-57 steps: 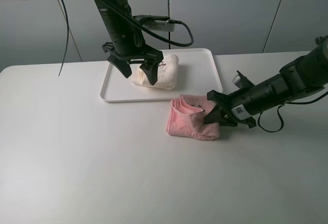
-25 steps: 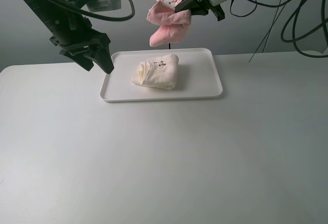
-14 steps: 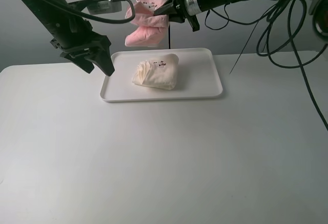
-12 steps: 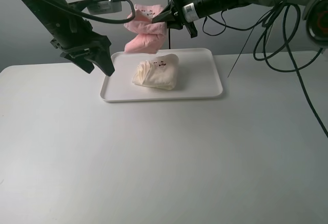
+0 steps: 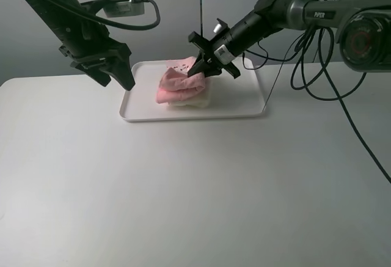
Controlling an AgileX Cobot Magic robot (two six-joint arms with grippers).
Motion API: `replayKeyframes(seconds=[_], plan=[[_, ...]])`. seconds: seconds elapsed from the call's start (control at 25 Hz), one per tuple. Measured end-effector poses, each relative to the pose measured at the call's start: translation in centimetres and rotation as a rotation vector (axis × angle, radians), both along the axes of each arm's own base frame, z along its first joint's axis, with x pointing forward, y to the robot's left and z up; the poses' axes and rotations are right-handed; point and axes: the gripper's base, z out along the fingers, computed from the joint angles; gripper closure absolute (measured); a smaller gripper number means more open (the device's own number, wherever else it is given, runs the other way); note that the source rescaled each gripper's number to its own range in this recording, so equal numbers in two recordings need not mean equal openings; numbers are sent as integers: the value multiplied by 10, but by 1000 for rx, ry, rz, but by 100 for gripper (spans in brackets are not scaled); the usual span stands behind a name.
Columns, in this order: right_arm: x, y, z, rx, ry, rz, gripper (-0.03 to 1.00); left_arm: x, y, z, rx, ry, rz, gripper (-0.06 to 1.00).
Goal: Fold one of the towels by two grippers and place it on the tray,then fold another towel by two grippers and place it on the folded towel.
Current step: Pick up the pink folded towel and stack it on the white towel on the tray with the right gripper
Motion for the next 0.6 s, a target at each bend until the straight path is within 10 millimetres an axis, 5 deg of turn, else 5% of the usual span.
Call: replayKeyframes(seconds=[0.2,0.24,0.36,0.44,0.6], plan=[[0,13,-3,-40,-55,-27,80,0,0,0,3,-3,-11,13],[0,17,-3,-43,-69,-29,72,0,0,0,4,-4,-12,13],[-1,21,-4,-60,-88,-24,27,0,0,0,4,0,-13,13],[-1,21,-4,-64,-88,-17,11,0,0,0,5,0,-13,13],[-3,16,-3,-147,-136,45,14,-1,0,0,6,3,-11,13]])
